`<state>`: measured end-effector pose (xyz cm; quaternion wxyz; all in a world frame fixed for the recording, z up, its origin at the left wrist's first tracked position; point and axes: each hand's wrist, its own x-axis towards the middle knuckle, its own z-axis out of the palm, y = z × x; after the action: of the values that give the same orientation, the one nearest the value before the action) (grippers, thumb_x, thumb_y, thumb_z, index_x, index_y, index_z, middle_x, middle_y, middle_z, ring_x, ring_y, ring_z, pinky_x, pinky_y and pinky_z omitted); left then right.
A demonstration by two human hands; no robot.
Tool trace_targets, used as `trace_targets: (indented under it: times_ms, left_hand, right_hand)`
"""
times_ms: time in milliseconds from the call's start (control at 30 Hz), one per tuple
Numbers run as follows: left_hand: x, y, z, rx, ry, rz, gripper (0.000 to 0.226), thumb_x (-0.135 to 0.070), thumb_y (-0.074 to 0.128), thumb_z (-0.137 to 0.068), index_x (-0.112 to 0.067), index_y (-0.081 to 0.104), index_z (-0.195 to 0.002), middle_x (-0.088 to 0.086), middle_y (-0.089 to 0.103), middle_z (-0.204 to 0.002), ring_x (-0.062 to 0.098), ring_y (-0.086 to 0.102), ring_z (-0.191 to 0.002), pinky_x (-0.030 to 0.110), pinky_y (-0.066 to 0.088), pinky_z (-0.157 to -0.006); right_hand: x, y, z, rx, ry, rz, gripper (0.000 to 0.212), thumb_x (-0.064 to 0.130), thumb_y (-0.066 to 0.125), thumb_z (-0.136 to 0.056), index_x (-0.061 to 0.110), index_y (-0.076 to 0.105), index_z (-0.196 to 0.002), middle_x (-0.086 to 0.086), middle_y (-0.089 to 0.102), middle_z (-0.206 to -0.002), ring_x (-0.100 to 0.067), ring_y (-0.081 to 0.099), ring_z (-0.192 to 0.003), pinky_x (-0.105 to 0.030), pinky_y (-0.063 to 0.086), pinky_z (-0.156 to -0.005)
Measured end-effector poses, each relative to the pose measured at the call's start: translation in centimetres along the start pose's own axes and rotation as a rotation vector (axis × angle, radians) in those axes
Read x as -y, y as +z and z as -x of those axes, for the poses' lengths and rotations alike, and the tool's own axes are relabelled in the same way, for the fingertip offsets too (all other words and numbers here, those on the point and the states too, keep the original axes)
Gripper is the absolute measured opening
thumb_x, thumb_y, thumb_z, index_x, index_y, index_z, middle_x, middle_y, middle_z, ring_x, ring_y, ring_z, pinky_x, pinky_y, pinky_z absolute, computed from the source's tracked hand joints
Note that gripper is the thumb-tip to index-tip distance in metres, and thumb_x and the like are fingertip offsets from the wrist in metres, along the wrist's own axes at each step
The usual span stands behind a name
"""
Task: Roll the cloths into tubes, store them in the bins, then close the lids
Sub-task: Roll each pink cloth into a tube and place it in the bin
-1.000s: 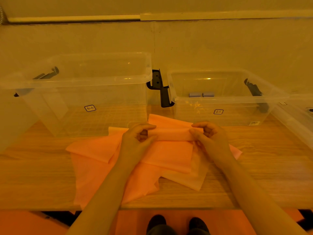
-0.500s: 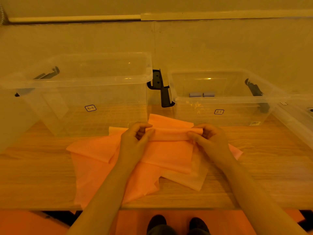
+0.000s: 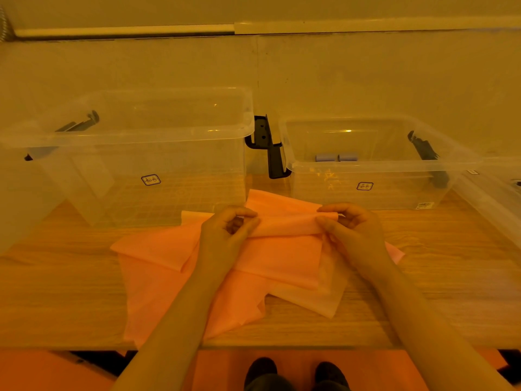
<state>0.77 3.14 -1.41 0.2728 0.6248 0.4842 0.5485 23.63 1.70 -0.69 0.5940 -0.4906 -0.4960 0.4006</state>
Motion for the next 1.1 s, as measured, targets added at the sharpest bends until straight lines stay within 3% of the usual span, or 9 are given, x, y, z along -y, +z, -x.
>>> trace_targets:
  times_ms: [267,400,533,700,833,967,1100]
  left_hand:
    - [0.07,-0.23,-0.05,0.052,0.046,-0.001,0.034,0.001,0.075,-0.075,-0.029,0.069,-0.091,-0.003,0.067,-0.104,0.006,0.063,-0.089,0.017,0.051,-0.076]
    - [0.06,-0.13,-0.06,0.019,0.003,0.003,0.029,-0.006,0.075,-0.078,-0.031,0.069,-0.09,0.0,0.068,-0.099,0.01,0.062,-0.083,0.018,0.051,-0.073]
    - [0.08,-0.02,-0.17,-0.013,-0.001,-0.015,0.024,-0.013,0.073,-0.082,-0.032,0.067,-0.095,0.005,0.067,-0.093,0.015,0.06,-0.079,0.014,0.047,-0.066]
    - [-0.09,0.01,-0.19,-0.023,0.02,-0.038,0.028,-0.017,0.07,-0.085,-0.041,0.061,-0.096,0.007,0.065,-0.091,0.02,0.062,-0.079,0.029,0.05,-0.069]
    - [-0.1,0.06,-0.22,-0.021,0.014,-0.038,0.019,-0.019,0.068,-0.087,-0.037,0.062,-0.09,0.006,0.067,-0.087,0.023,0.063,-0.078,0.038,0.052,-0.067]
    - [-0.08,0.06,-0.07,0.006,0.0,-0.006,0.019,-0.016,0.071,-0.084,-0.033,0.065,-0.088,0.003,0.065,-0.082,0.018,0.06,-0.074,0.022,0.048,-0.063]
    - [-0.1,0.06,-0.02,0.033,0.005,0.0,0.033,-0.01,0.076,-0.078,-0.037,0.063,-0.095,-0.006,0.063,-0.084,0.004,0.054,-0.072,0.012,0.043,-0.063]
  right_hand:
    - [0.16,0.04,0.05,-0.017,0.021,0.01,0.017,0.005,0.073,-0.08,0.019,0.07,-0.09,0.007,0.074,-0.082,-0.005,0.068,-0.067,-0.019,0.055,-0.055]
    - [0.11,0.02,0.09,0.009,0.002,0.019,0.026,-0.002,0.073,-0.078,0.02,0.068,-0.092,0.006,0.074,-0.084,-0.004,0.069,-0.07,-0.017,0.054,-0.055]
    - [-0.03,0.07,0.1,0.041,-0.059,0.096,0.028,-0.003,0.073,-0.077,0.017,0.067,-0.096,0.006,0.068,-0.099,0.002,0.067,-0.083,-0.015,0.055,-0.065]
    - [-0.33,-0.31,-0.02,0.044,-0.026,0.038,0.03,-0.002,0.075,-0.074,0.019,0.07,-0.095,-0.002,0.071,-0.104,-0.015,0.07,-0.09,-0.028,0.06,-0.071]
    - [-0.2,-0.16,0.04,0.044,-0.035,0.025,0.024,-0.001,0.073,-0.078,0.017,0.069,-0.094,0.0,0.07,-0.1,-0.01,0.07,-0.083,-0.02,0.056,-0.062]
    - [-0.22,-0.07,0.01,0.036,-0.038,0.043,0.017,0.004,0.071,-0.082,0.016,0.068,-0.095,-0.007,0.069,-0.095,0.002,0.064,-0.067,-0.012,0.048,-0.053]
    - [-0.56,-0.16,-0.14,0.02,-0.015,0.014,0.015,0.009,0.068,-0.085,0.017,0.068,-0.098,-0.009,0.07,-0.101,-0.014,0.069,-0.081,-0.019,0.054,-0.059]
